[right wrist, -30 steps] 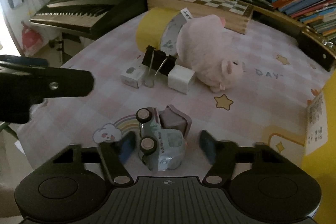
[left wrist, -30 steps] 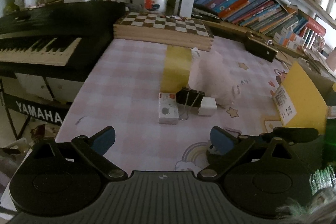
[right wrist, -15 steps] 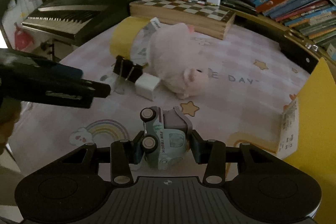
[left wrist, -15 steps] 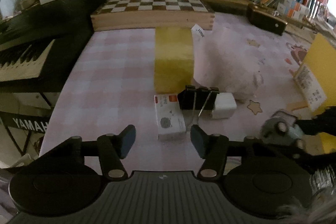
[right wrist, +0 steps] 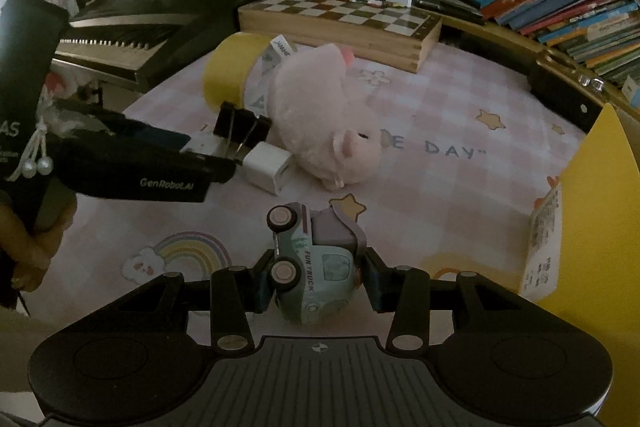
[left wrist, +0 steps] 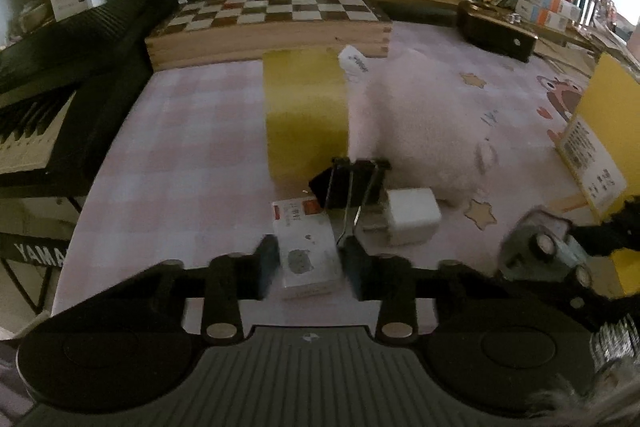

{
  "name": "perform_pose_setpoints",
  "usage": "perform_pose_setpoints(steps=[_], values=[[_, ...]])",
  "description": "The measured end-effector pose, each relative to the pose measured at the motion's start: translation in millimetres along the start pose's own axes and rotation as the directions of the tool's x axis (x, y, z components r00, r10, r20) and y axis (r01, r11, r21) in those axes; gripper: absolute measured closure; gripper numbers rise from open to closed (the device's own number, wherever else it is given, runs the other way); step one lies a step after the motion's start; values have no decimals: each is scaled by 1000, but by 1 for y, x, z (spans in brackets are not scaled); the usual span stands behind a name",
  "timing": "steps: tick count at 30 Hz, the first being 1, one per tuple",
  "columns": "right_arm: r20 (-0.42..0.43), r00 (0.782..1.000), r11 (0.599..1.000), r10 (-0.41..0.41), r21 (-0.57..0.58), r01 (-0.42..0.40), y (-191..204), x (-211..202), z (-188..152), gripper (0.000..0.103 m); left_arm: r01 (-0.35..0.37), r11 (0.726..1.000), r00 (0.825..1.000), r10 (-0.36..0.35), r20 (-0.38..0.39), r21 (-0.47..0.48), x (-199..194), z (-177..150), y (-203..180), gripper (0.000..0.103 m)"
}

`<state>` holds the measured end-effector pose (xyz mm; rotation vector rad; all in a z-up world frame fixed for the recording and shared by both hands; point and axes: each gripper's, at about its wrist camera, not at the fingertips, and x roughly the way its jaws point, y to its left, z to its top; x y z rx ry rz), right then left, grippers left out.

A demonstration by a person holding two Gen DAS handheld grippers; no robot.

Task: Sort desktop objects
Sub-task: 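Grasp the small white box with the left tool and lift it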

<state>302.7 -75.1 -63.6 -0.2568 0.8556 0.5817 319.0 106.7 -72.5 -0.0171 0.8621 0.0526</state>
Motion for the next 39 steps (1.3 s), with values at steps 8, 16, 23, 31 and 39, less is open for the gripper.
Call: perform_pose_setpoints(steps=[8,16,23,31,39], values=[[13,1000,1000,11,10,-11,-1,0,0,60,27,998,1000,-27,0,-54,-28,-16,2,74],[20,999,999,32,-13,-32,4,-1,0,60,29,997,1000,-29,-3,-71,-45,-25,4,74],[24,999,1000,25,-10,-25,4,-5,-2,60,-7,998,998,3,-70,-62,-45,-37,4,43],[19,999,999,36,-6,-36,4,-5,-4,60,-32,999,997,30,-77,-35,-44,-43,4,60],[16,999,999,43,-27,-42,10,-5,-7,60,2,999,998,-4,-60,-36,-47,-44,5,76]])
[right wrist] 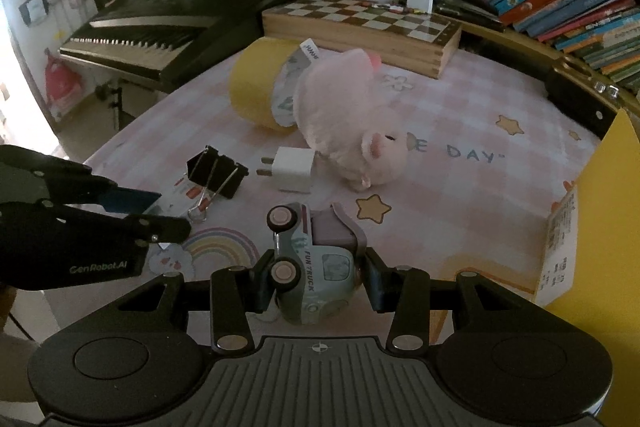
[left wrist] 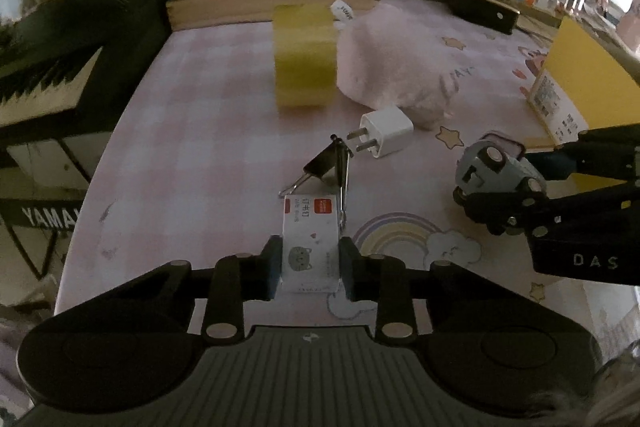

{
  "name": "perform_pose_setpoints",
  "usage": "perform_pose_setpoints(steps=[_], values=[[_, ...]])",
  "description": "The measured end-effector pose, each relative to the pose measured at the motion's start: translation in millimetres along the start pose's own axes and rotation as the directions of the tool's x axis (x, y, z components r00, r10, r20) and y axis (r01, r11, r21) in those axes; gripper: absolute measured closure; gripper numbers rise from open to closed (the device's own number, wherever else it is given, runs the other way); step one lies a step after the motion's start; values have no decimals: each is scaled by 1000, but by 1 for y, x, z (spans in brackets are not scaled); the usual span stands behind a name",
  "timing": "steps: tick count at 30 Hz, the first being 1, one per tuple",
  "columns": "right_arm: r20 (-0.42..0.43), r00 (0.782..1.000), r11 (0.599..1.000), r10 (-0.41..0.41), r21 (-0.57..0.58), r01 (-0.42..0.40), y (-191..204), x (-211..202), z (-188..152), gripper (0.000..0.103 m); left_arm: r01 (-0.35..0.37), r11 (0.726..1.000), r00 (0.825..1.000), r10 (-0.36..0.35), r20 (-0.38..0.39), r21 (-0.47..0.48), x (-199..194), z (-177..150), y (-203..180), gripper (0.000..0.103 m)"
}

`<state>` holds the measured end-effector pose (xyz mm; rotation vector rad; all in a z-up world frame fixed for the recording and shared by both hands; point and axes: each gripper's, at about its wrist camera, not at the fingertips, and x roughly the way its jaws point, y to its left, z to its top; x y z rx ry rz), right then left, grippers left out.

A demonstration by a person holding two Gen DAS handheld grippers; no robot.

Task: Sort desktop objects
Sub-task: 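Grasp the small white box with the left tool and lift it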

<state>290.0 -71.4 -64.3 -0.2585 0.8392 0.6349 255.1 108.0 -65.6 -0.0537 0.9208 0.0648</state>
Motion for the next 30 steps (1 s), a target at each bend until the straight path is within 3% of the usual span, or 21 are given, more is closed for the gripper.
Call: perform_pose_setpoints(steps=[10,20,30], values=[[45,999,1000,-25,-2,25,14,-26,2,60,110,984,993,-101,68,-143,-48,-9,24,76],[106,992,989,-63,141,48,23,-78,-2,60,253,956,951,-218,220,-148,-116,-7,33,76],[82,991,981,-103,170,88,60,-103,-34,60,317,942,935,-291,201,-113,-139,-48,31,76]])
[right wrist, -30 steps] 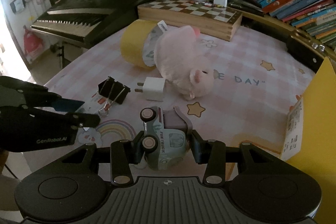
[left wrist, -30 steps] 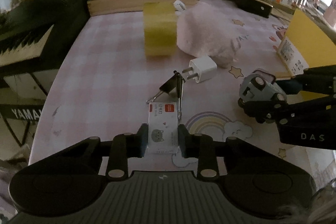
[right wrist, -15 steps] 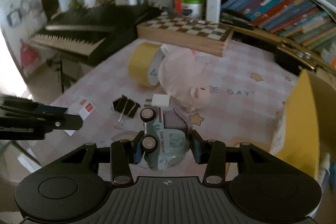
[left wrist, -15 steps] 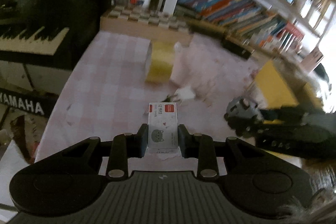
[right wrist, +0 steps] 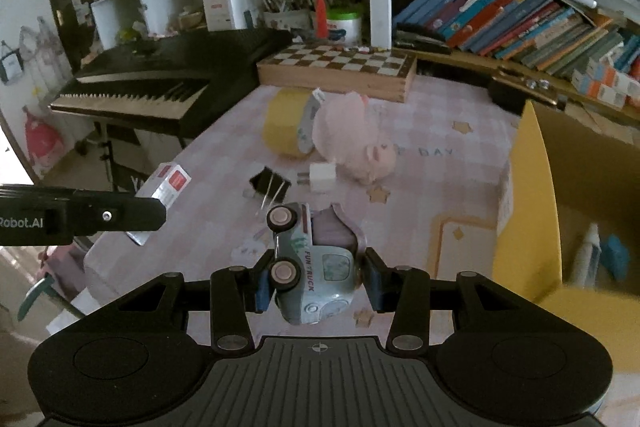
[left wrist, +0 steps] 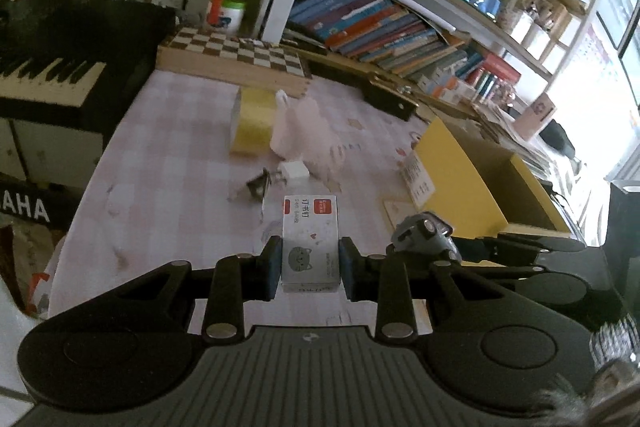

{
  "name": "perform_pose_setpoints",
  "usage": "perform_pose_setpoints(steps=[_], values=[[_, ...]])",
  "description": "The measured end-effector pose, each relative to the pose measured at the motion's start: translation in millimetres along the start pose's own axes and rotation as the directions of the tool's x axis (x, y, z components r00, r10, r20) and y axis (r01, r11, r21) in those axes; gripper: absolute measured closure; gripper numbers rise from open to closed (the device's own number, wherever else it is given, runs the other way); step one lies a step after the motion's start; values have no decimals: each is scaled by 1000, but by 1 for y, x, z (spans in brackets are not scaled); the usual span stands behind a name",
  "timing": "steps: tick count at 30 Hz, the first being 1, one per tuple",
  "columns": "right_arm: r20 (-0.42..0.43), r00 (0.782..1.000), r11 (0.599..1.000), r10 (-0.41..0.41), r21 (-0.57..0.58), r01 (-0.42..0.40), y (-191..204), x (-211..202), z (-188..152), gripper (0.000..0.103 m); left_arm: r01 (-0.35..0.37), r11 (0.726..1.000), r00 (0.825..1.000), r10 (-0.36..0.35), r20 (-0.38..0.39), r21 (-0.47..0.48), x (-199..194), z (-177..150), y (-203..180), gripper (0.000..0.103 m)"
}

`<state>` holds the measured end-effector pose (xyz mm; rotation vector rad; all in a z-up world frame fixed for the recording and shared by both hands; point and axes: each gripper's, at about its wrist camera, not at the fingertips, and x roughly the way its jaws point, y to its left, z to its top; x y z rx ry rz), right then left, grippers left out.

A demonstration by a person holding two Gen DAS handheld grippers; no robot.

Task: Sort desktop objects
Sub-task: 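Grasp the small white box with the left tool and lift it, then carry the white box and grey toy car toward the yellow box with both tools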

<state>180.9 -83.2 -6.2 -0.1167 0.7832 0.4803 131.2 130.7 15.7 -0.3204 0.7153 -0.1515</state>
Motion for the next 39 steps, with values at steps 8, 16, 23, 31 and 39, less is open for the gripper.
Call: perform_pose_setpoints(steps=[8,16,23,31,39], values=[[-14,999,999,-29,30,29,21,-27,-34,60,51,999,998,-50,-30,15,-28,-29,-3,76],[-20,998,995,-65,80,67,34,-49,-64,60,104,993,992,-100,-72,55,-44,-54,-10,76],[-18,994,985,-104,135,106,40,-67,-87,60,153,983,984,-142,-108,100,-54,-70,-18,76],[-36,986,966,-161,199,165,38,-85,-110,60,219,967,967,-197,-159,134,-54,-82,-29,76],[-58,975,942,-214,252,221,30,-97,-123,60,284,944,947,-249,-202,166,-43,-86,-45,76]])
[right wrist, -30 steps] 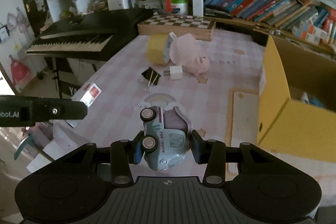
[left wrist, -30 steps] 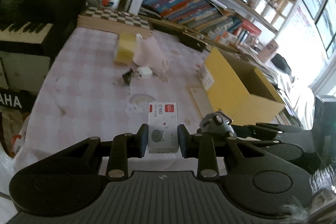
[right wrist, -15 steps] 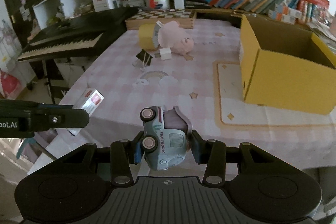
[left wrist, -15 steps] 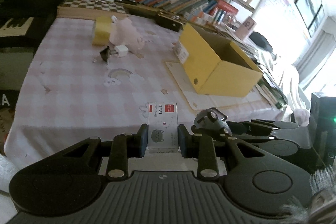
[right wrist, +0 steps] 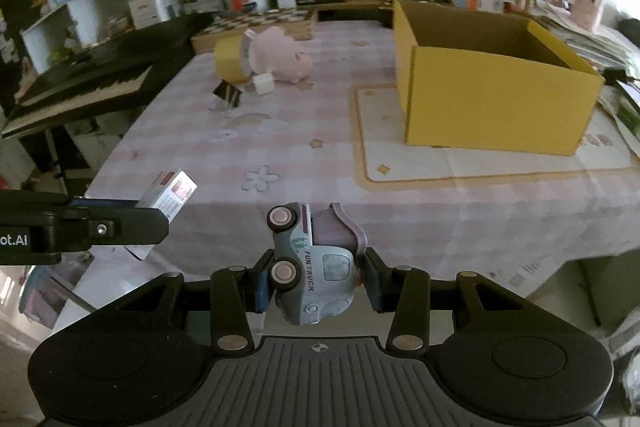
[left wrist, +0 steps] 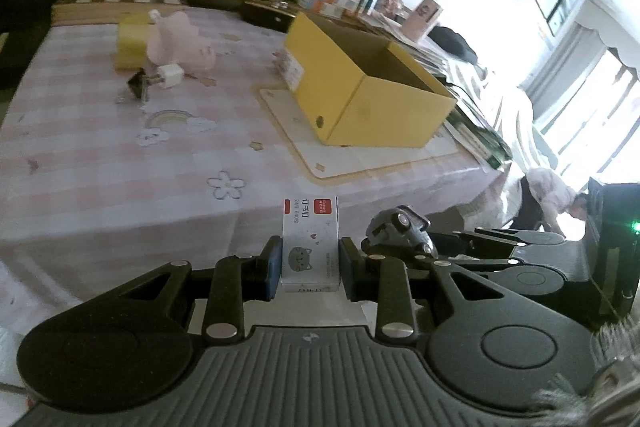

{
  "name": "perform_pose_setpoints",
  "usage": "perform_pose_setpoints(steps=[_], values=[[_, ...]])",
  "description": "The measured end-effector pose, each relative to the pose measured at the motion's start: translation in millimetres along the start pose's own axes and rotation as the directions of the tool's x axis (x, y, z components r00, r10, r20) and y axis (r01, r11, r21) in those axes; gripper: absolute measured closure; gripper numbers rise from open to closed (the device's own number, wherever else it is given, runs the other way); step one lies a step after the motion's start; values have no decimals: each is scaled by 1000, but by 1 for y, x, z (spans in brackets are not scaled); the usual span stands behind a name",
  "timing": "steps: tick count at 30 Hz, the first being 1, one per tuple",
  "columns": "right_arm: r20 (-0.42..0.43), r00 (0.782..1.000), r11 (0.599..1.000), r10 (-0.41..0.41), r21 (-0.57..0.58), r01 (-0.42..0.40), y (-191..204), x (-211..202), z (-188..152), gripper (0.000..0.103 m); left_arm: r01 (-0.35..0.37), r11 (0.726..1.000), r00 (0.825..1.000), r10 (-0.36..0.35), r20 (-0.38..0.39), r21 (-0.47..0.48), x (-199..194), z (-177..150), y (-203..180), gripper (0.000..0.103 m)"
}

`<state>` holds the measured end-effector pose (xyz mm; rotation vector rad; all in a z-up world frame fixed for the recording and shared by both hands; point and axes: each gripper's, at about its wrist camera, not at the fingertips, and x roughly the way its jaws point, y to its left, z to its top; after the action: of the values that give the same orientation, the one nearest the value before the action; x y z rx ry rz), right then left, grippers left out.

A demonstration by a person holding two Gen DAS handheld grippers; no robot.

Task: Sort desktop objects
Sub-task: 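Carry the white box and grey toy car toward the yellow box with both tools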

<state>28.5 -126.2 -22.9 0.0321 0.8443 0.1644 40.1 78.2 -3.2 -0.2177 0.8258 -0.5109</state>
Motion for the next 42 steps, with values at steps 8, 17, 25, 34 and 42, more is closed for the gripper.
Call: perform_pose_setpoints(steps=[8,17,25,34,42], values=[[-5,999,997,-46,60,46,-19,-5,-6,60,52,998,998,-50,-32,47,19,10,-13,76],[-12,995,989,-95,116,96,-50,-9,-4,60,112,989,992,-105,-74,93,47,23,-37,76],[-32,992,983,-120,137,123,-81,-8,2,60,145,984,986,-134,-99,103,76,37,-58,76],[-55,988,975,-142,163,149,-125,-4,10,60,178,977,977,-162,-137,116,116,51,-88,76],[-70,988,974,-139,171,150,-166,3,21,60,188,975,973,-168,-159,121,154,66,-115,76]])
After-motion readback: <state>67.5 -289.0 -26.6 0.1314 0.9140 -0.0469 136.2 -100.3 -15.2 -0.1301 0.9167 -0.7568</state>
